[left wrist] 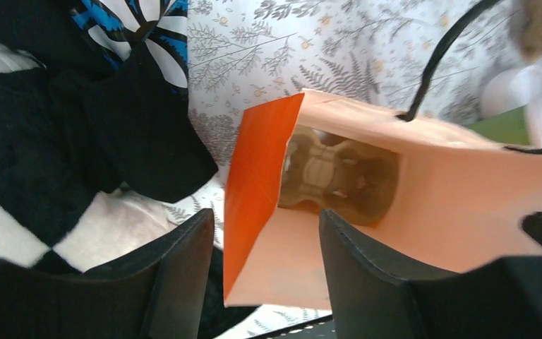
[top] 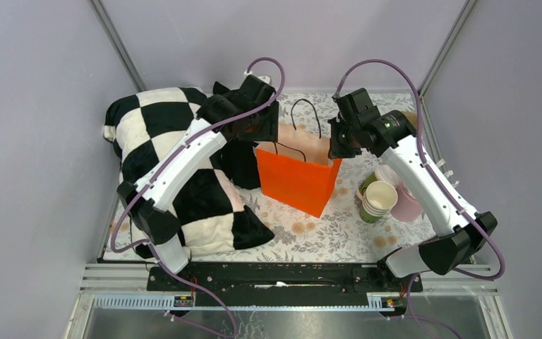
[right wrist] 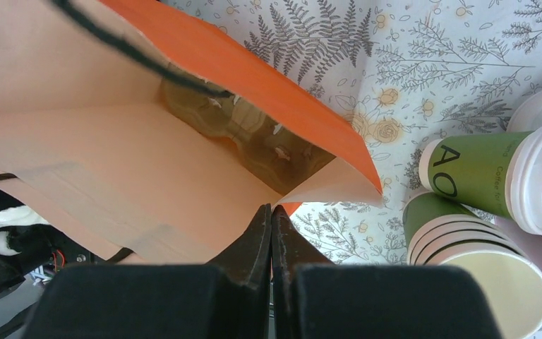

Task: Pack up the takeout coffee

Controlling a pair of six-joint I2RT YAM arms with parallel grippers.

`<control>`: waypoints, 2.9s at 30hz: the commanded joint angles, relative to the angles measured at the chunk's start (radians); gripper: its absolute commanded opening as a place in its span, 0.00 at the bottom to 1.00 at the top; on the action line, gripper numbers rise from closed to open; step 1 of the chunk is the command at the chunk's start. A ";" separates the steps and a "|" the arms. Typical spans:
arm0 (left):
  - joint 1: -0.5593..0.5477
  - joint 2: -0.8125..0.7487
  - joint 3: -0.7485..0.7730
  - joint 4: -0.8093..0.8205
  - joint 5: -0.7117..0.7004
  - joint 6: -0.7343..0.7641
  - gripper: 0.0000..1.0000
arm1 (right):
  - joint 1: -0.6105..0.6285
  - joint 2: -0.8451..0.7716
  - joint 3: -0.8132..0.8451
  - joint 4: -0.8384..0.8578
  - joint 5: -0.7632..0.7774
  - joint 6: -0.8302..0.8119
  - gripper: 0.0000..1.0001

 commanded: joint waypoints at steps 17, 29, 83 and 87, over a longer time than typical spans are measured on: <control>-0.016 0.088 0.407 -0.228 -0.040 0.019 0.00 | -0.002 0.095 0.404 -0.250 0.011 -0.005 0.00; 0.018 -0.145 -0.341 0.137 0.063 -0.130 0.00 | -0.009 0.044 -0.003 -0.052 0.043 -0.009 0.00; 0.083 -0.346 -0.335 0.141 0.041 0.182 0.89 | -0.395 0.276 0.182 -0.276 0.218 -0.003 1.00; 0.087 -0.334 -0.331 0.134 0.041 0.183 0.89 | -0.424 0.325 0.143 -0.262 0.211 -0.054 1.00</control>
